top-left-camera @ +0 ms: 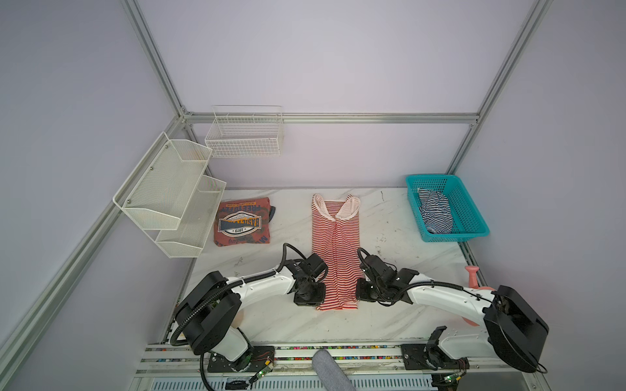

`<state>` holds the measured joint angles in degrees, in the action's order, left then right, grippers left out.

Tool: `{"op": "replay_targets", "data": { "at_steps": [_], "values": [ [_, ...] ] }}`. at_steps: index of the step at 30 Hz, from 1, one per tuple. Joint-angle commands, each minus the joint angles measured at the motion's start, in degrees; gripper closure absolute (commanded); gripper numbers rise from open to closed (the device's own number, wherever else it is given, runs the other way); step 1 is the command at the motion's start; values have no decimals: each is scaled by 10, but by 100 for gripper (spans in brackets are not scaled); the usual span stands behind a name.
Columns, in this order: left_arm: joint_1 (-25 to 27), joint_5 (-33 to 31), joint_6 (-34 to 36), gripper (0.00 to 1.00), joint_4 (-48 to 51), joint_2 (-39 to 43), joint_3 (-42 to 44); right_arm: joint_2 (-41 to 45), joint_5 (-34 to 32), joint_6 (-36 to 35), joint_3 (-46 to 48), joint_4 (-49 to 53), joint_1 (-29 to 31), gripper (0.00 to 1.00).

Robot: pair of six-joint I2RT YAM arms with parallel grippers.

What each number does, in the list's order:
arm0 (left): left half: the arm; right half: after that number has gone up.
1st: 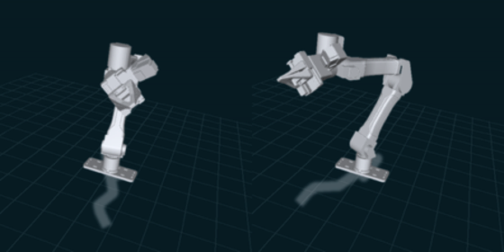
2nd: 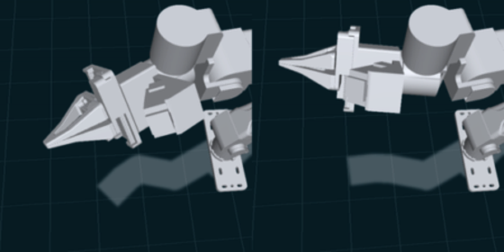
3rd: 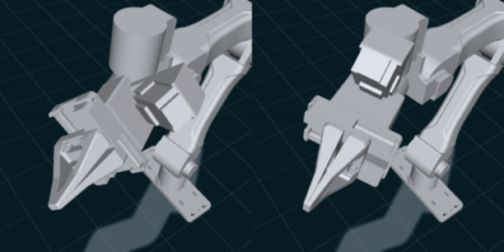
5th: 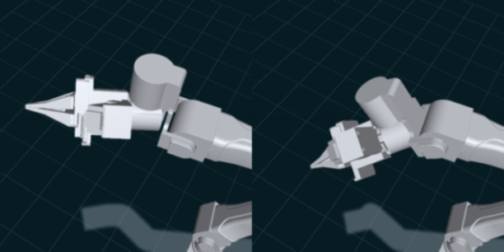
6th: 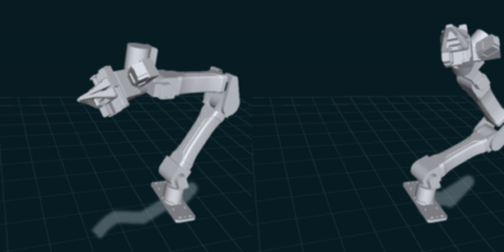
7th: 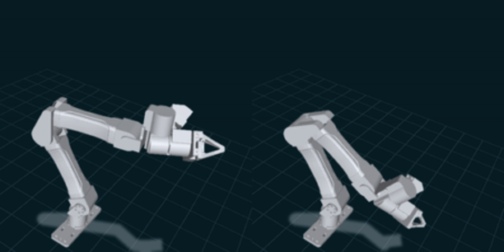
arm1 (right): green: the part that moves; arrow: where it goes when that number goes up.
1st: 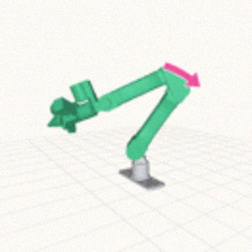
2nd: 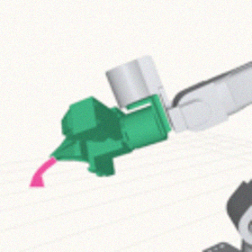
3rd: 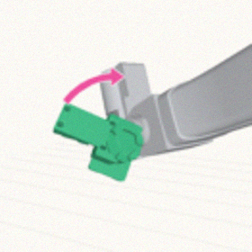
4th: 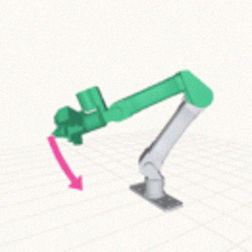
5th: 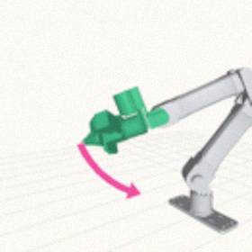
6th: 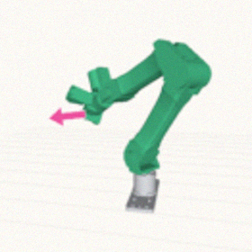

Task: Fold and stack the tank tops
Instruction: 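Lift the near hem with both grippers and fold it toward the straps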

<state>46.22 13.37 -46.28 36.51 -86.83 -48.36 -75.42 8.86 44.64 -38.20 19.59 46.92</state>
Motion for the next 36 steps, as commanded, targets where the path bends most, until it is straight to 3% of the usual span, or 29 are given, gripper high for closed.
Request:
{"op": "replay_targets", "data": {
  "at_steps": [1,12,23,36],
  "values": [
    [3,-14,-9,100,14,25,-27,24,-20,11,-29,46,3,100],
    [-26,-75,6,100,59,35,-151,16,-43,-4,-99,71,-13,100],
    [-86,-65,53,100,60,-11,-245,-30,-7,-94,-176,67,-113,100],
    [-157,-39,117,100,73,-133,-399,-217,64,-196,-352,65,-199,100]
  ]
}}
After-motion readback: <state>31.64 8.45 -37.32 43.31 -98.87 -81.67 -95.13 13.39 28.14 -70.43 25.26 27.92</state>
